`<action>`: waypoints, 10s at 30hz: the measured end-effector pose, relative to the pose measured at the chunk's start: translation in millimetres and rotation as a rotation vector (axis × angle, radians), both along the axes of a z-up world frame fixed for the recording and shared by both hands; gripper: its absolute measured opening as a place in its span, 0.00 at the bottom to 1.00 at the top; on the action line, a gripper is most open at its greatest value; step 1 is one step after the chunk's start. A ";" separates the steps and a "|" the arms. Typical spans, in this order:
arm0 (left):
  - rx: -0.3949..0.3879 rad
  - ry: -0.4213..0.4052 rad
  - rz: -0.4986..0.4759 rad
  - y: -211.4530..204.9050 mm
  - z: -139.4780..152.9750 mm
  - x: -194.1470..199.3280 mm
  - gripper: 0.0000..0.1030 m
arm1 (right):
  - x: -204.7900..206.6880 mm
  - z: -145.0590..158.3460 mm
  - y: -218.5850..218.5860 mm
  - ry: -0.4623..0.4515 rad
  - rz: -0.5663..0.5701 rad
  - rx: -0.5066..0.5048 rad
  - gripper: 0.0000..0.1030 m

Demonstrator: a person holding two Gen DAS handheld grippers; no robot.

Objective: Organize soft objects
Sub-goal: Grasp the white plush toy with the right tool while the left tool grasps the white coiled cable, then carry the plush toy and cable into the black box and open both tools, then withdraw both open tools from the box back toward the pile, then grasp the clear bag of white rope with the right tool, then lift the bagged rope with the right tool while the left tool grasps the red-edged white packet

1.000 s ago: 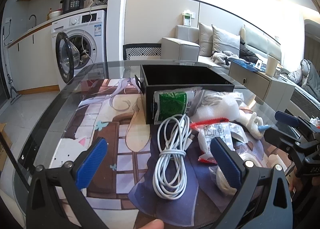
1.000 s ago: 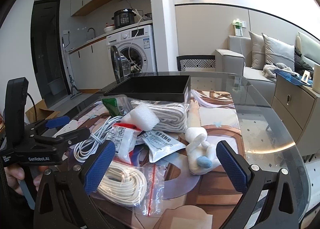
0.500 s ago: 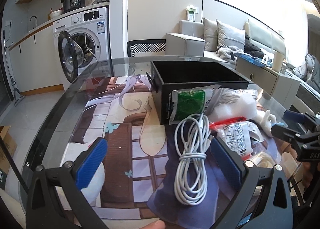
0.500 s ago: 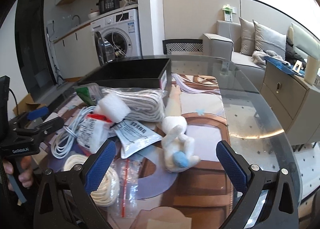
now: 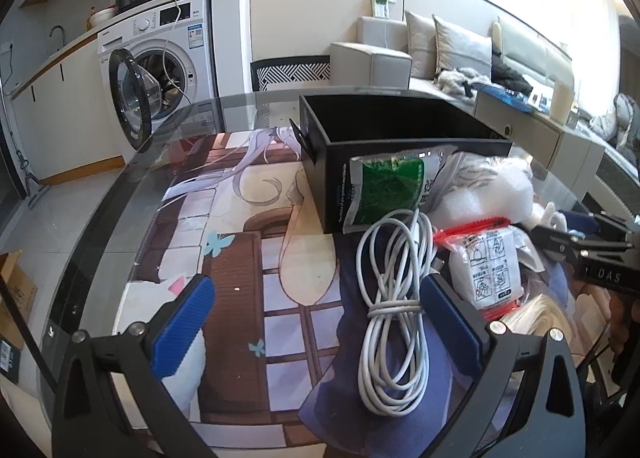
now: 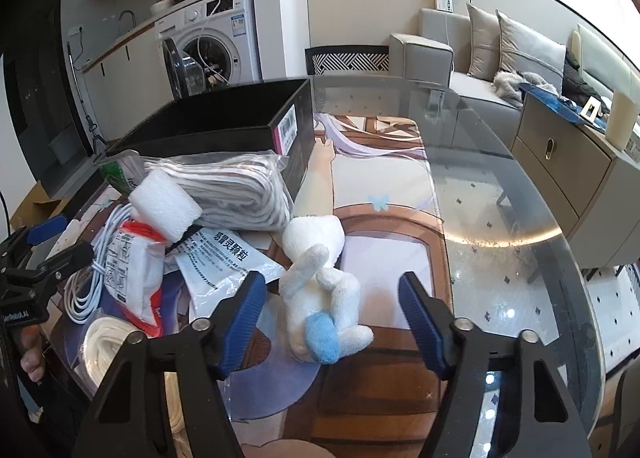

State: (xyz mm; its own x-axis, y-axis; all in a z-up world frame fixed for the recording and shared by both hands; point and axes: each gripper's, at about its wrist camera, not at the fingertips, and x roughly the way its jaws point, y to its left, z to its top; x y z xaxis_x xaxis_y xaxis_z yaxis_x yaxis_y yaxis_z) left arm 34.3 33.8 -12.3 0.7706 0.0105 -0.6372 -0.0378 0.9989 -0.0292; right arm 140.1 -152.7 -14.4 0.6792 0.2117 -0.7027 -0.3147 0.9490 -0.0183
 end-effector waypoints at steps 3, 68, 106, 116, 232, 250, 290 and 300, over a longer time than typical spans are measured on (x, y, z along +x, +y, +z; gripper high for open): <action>-0.003 0.019 -0.016 -2.5 0.0 2.7 0.99 | 3.5 -1.1 1.0 0.010 0.006 0.002 0.63; -0.184 -0.141 -0.119 -0.2 67.3 1.5 0.31 | -36.4 78.3 13.8 -0.255 0.077 0.108 0.34; -0.242 0.049 -0.116 -4.6 59.1 119.8 0.32 | 91.6 70.7 86.6 -0.082 0.199 0.082 0.34; -0.237 0.060 -0.117 -6.0 52.8 130.3 0.32 | 103.7 66.8 88.4 -0.072 0.192 0.076 0.34; -0.100 -0.018 -0.073 6.0 21.4 -14.8 1.00 | -91.9 -18.0 69.2 -0.038 0.309 0.004 0.73; -0.102 -0.014 -0.073 7.1 19.4 -14.7 1.00 | -95.3 -13.4 66.7 -0.047 0.327 0.032 0.64; -0.096 0.117 -0.332 -61.0 0.8 -7.0 1.00 | -88.1 35.1 -7.9 -0.124 0.237 0.264 0.64; -0.146 0.138 -0.405 -65.2 2.6 -7.7 0.88 | -86.6 34.0 -8.1 -0.123 0.234 0.264 0.64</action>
